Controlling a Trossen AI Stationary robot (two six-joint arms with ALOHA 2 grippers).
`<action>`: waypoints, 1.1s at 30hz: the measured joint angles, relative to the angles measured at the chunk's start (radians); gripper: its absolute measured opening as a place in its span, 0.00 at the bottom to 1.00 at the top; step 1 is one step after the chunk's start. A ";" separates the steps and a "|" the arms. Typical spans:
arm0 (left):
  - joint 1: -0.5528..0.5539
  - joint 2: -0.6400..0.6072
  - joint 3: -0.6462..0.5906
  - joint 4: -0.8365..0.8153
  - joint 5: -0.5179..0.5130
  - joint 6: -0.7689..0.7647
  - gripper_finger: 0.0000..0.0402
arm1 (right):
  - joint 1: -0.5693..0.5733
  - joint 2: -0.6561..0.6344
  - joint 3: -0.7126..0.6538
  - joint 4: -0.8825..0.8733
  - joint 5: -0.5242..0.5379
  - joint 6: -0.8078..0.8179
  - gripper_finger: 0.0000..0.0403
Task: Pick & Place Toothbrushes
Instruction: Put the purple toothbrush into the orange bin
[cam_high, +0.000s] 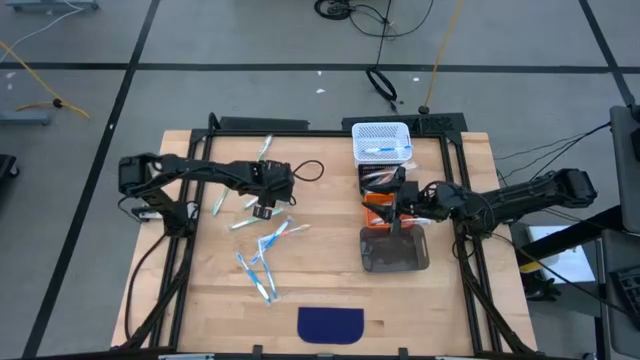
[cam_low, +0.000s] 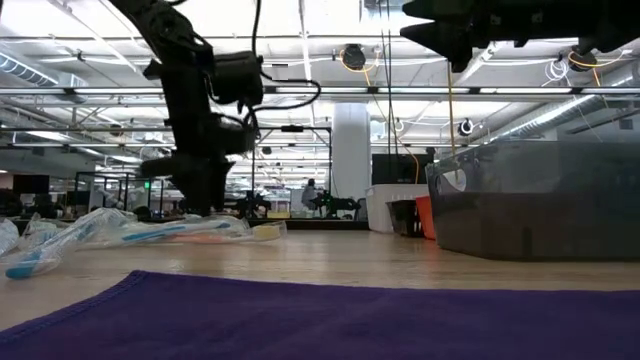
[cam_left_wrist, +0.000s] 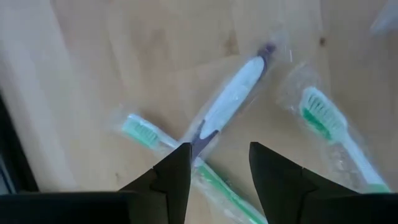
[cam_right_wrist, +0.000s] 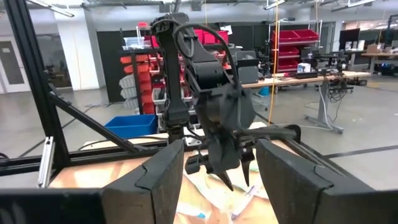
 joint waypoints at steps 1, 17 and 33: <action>0.000 0.012 0.000 0.001 -0.001 0.007 0.39 | 0.000 0.000 0.000 0.001 0.000 0.006 0.48; 0.012 0.124 0.004 0.001 0.006 0.050 0.26 | 0.000 -0.001 -0.001 0.000 0.000 0.011 0.48; -0.043 0.088 0.078 -0.088 -0.073 -0.014 0.00 | 0.000 -0.001 -0.001 -0.020 0.002 0.011 0.48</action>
